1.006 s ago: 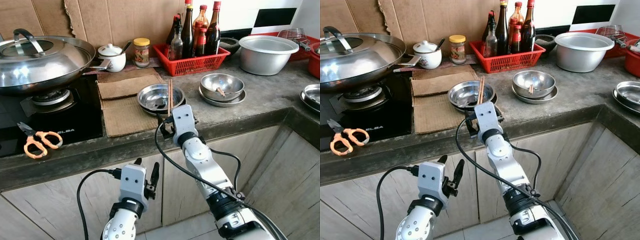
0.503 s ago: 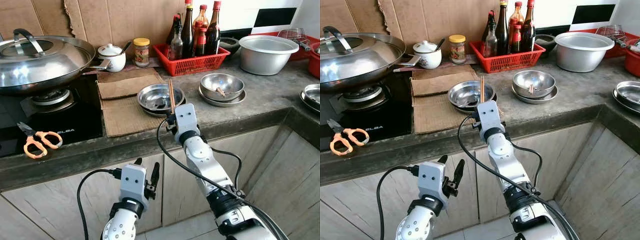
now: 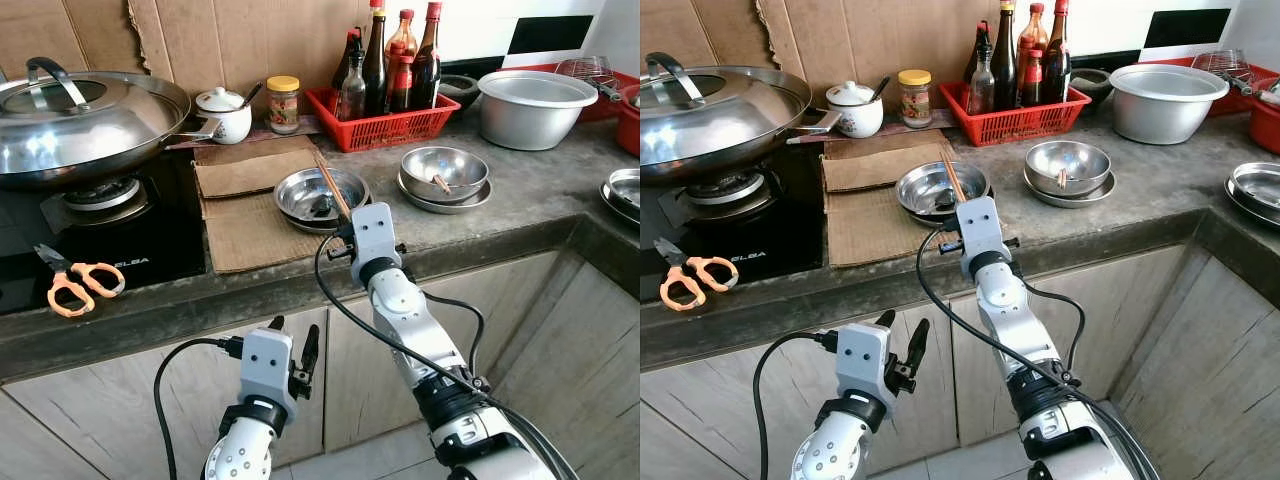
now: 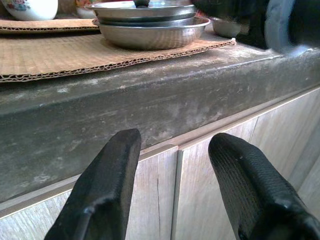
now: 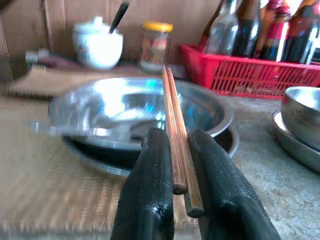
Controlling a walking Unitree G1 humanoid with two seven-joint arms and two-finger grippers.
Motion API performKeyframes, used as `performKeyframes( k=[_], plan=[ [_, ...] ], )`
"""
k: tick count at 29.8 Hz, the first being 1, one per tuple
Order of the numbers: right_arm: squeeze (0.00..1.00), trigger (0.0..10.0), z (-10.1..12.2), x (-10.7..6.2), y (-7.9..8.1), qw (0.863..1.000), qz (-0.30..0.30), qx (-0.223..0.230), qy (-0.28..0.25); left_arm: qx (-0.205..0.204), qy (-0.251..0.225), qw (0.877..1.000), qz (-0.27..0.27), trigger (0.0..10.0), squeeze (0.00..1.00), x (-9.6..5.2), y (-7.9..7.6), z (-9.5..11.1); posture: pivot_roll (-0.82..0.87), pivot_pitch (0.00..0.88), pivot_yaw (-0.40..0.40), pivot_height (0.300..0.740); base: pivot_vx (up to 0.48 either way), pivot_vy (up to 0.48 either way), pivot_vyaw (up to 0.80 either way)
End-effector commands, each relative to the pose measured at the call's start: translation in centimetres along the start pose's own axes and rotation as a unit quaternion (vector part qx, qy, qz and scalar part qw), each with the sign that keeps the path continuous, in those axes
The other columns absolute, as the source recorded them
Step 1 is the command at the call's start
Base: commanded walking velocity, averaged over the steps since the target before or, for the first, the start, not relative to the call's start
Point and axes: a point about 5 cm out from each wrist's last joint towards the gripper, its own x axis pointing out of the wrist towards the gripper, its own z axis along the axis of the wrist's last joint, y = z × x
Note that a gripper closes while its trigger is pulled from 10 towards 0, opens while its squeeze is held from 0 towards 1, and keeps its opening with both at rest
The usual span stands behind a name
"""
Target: Kitchen organization
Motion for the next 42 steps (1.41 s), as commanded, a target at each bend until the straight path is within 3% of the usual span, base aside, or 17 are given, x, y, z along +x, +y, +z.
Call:
performKeyframes(
  k=[1,7,15,26,34,42],
  plan=[
    [0.0,0.0,1.6,-0.2,-0.3,0.999,-0.006,0.023,-0.046,0.002,-0.005,1.0,-0.002,10.0,0.0,0.0,0.0,0.2,0.08,0.011,-0.033,0.74,0.0,0.0,0.0],
    [0.0,0.0,3.4,-1.8,-1.1,0.993,-0.017,0.056,-0.104,0.004,-0.004,1.0,0.004,10.0,0.0,0.1,0.2,0.2,0.07,0.003,-0.029,0.74,0.0,0.0,0.0],
    [0.0,0.0,2.8,-5.9,-2.0,0.991,-0.009,0.057,-0.119,0.001,-0.004,1.0,0.01,10.0,0.0,0.2,0.4,0.1,0.07,0.0,-0.022,0.74,0.0,0.0,0.0],
    [0.0,0.0,1.2,-9.6,-3.5,0.994,-0.032,0.052,-0.096,0.007,-0.007,1.0,0.003,10.0,0.0,0.3,0.4,0.0,0.05,0.0,-0.01,0.74,0.0,0.0,0.0],
    [0.0,0.0,0.2,-11.4,-2.7,0.995,-0.025,0.063,-0.073,0.014,-0.01,1.0,-0.002,10.0,0.0,0.5,0.3,0.0,0.05,0.0,0.0,0.74,0.0,0.0,0.0],
    [0.0,0.0,-0.5,-12.2,-2.5,0.997,-0.023,0.057,-0.056,0.016,-0.012,1.0,-0.002,10.0,0.0,0.6,0.3,0.1,0.05,0.0,0.001,0.74,0.0,0.0,0.0]
  ],
)
